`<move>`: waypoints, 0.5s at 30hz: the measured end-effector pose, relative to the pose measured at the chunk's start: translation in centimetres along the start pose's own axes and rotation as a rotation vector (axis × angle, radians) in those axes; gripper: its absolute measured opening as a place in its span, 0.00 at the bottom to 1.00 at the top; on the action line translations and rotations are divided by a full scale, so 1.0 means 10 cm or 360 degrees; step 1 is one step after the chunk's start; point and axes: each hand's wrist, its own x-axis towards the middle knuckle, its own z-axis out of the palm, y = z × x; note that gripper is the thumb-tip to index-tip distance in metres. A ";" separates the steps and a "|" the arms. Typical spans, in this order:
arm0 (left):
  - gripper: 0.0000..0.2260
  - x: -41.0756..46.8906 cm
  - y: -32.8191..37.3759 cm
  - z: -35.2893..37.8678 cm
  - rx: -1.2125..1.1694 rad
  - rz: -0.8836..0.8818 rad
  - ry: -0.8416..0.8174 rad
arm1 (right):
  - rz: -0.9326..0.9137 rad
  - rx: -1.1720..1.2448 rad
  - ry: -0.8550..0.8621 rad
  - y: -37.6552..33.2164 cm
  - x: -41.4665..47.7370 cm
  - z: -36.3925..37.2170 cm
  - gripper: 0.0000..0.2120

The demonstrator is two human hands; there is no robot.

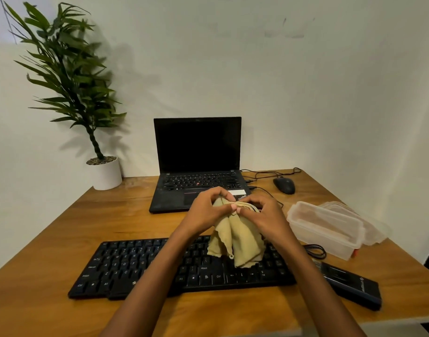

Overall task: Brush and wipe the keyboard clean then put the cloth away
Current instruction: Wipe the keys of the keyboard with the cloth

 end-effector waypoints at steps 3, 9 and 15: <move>0.04 0.00 -0.02 -0.07 -0.0296 -0.0074 0.0152 | 0.0165 0.0526 -0.0076 -0.01 -0.05 -0.07 0.10; 0.02 -0.01 -0.10 -0.15 -0.0817 -0.0327 0.0156 | 0.0405 0.1195 -0.0114 0.03 -0.10 -0.14 0.10; 0.19 -0.04 -0.16 -0.16 -0.0712 -0.0491 -0.0117 | 0.0221 0.0728 0.0023 -0.15 0.01 -0.16 0.05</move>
